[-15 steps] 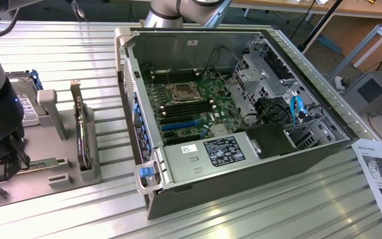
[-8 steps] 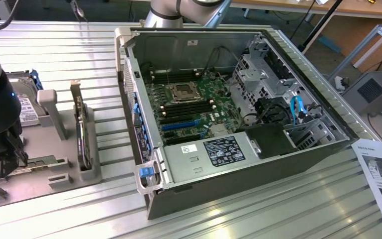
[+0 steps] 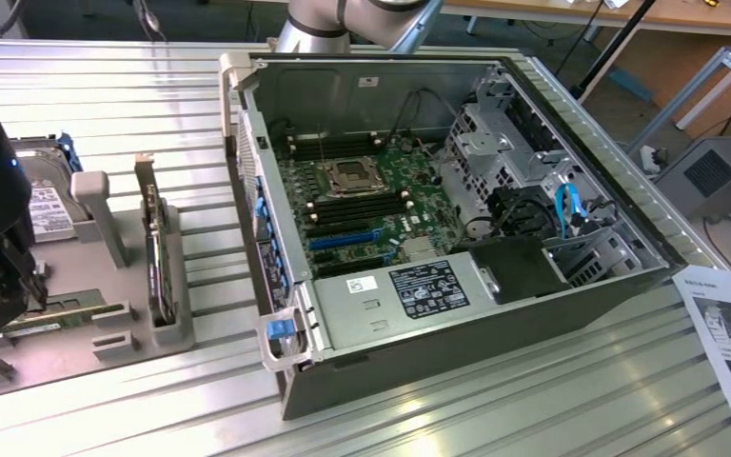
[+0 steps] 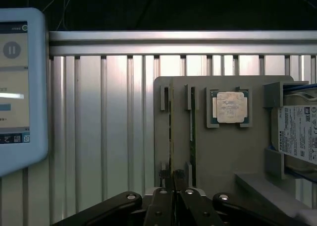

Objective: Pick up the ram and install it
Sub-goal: 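Pick up the ram and move it above insertion slot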

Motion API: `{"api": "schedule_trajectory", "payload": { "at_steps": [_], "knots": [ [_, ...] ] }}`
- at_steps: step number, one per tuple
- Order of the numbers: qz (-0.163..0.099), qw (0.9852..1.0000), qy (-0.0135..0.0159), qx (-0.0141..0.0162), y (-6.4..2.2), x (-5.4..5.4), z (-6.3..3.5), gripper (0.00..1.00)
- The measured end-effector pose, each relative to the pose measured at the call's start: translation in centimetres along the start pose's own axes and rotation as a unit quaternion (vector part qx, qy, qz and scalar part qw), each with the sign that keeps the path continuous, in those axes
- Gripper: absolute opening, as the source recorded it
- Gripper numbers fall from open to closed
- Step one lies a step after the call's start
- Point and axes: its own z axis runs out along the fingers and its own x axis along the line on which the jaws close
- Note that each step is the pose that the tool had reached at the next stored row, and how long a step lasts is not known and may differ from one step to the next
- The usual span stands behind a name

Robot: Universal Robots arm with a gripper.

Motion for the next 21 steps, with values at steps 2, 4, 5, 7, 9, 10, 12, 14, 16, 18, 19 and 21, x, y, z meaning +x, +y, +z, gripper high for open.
{"api": "schedule_trajectory", "payload": {
  "at_steps": [2, 4, 5, 7, 9, 10, 12, 14, 16, 18, 19, 21],
  "knots": [
    [0.000, 1.0000, 0.0000, 0.0000, 0.00, 0.0, -0.35, 0.12],
    [0.000, 1.0000, 0.0000, 0.0000, 0.02, 0.0, -0.69, 0.12],
    [0.000, 1.0000, 0.0000, 0.0000, 0.03, 0.0, -0.94, 0.12],
    [0.000, 1.0000, 0.0000, 0.0000, 0.04, 0.0, -1.33, 0.12],
    [0.000, 1.0000, 0.0000, 0.0000, 0.04, 0.0, -1.68, 0.12],
    [0.000, 1.0000, 0.0000, 0.0000, 0.05, 0.0, -1.86, 0.12],
    [0.000, 1.0000, 0.0000, 0.0000, 0.06, 0.0, -2.34, 0.12],
    [0.000, 1.0000, 0.0000, 0.0000, 0.08, 0.0, -2.86, 0.12],
    [0.000, 1.0000, 0.0000, 0.0000, 0.09, 0.0, -3.28, 0.12],
    [0.000, 1.0000, 0.0000, 0.0000, 0.11, 0.0, -3.89, 0.12],
    [0.000, 1.0000, 0.0000, 0.0000, 0.11, 0.0, -4.11, 0.12],
    [0.000, 1.0000, 0.0000, 0.0000, 0.12, 0.0, -4.46, 0.12]
  ]
}}
